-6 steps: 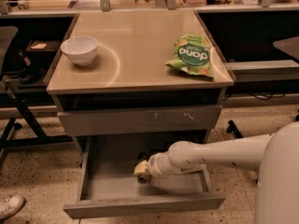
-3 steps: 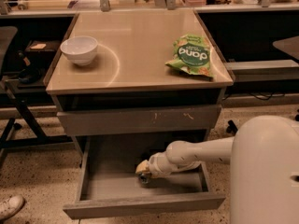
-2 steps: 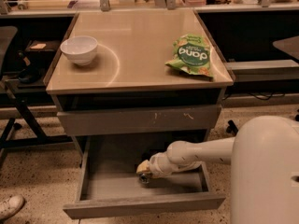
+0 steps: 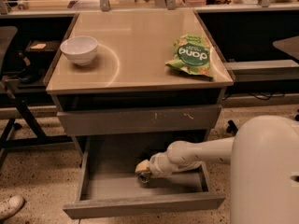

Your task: Place redbull can into middle drawer

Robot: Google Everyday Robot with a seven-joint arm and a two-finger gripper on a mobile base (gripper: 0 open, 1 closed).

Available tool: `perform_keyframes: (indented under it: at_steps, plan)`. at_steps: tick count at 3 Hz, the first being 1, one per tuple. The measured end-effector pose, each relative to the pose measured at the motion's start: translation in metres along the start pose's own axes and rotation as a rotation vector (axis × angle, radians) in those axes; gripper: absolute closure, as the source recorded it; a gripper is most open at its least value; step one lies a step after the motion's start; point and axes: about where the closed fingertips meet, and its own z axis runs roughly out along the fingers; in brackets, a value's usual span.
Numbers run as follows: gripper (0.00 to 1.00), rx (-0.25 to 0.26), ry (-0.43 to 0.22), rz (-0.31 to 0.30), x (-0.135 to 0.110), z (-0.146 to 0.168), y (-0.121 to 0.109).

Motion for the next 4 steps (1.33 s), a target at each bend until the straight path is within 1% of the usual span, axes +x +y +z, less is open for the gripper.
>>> perform_keyframes:
  at_steps: [1, 2, 3, 4]
  plan:
    - [0.13, 0.0, 0.0, 0.0, 0.0, 0.0, 0.0]
    - [0.0, 0.0, 0.0, 0.0, 0.0001, 0.0001, 0.0]
    - [0.0, 0.0, 0.0, 0.0, 0.0001, 0.0001, 0.0001]
    - [0.0, -0.005, -0.013, 0.009, 0.0002, -0.0082, 0.0035]
